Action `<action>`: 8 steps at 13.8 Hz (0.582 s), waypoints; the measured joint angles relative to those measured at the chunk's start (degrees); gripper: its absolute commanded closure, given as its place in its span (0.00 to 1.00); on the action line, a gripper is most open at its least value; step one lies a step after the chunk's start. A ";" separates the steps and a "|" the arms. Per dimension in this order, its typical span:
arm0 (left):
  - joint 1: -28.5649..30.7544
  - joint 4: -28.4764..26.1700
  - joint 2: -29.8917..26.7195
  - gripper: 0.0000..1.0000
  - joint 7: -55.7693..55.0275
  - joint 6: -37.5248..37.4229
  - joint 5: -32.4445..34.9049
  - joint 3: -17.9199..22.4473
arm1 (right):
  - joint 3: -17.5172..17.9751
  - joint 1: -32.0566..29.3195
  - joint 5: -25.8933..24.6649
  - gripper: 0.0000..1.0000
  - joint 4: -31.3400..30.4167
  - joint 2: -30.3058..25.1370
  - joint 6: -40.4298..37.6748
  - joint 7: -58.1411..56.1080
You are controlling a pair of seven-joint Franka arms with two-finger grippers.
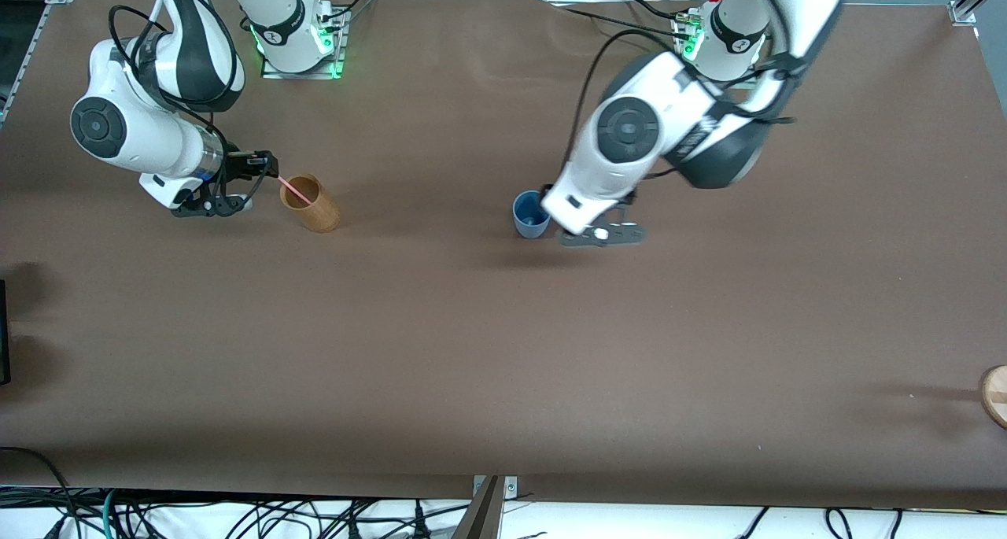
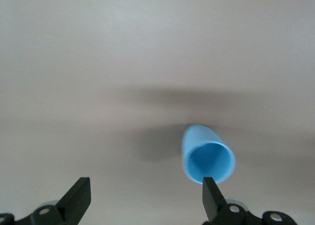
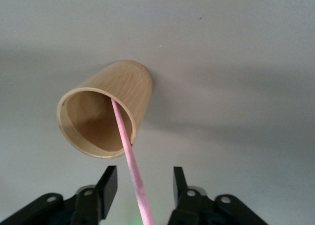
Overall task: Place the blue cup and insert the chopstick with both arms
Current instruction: 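Release the blue cup while the right gripper grasps the pink chopstick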
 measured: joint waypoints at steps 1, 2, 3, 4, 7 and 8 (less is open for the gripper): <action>1.60 -0.01 -0.65 0.00 2.01 -0.78 0.11 0.04 | 0.00 0.00 0.00 0.54 -0.16 0.00 0.00 0.00; 3.25 -0.01 -1.12 0.00 4.14 -1.12 0.15 0.05 | 0.00 0.00 0.01 0.57 -0.34 0.00 0.02 0.00; 4.88 -0.01 -1.50 0.00 6.13 -1.41 0.17 0.06 | 0.00 0.00 0.01 0.58 -0.51 0.00 0.03 0.00; 6.13 -0.01 -1.80 0.00 7.73 -1.80 0.18 0.08 | 0.00 0.00 0.01 0.60 -0.60 0.00 0.04 0.00; 7.90 -0.02 -2.51 0.00 10.79 -2.21 2.59 0.06 | 0.00 0.00 0.03 0.65 -0.74 0.00 0.08 0.00; 8.05 -0.02 -2.68 0.00 11.82 -2.21 3.06 0.06 | 0.01 0.00 0.03 0.68 -0.77 0.00 0.09 0.00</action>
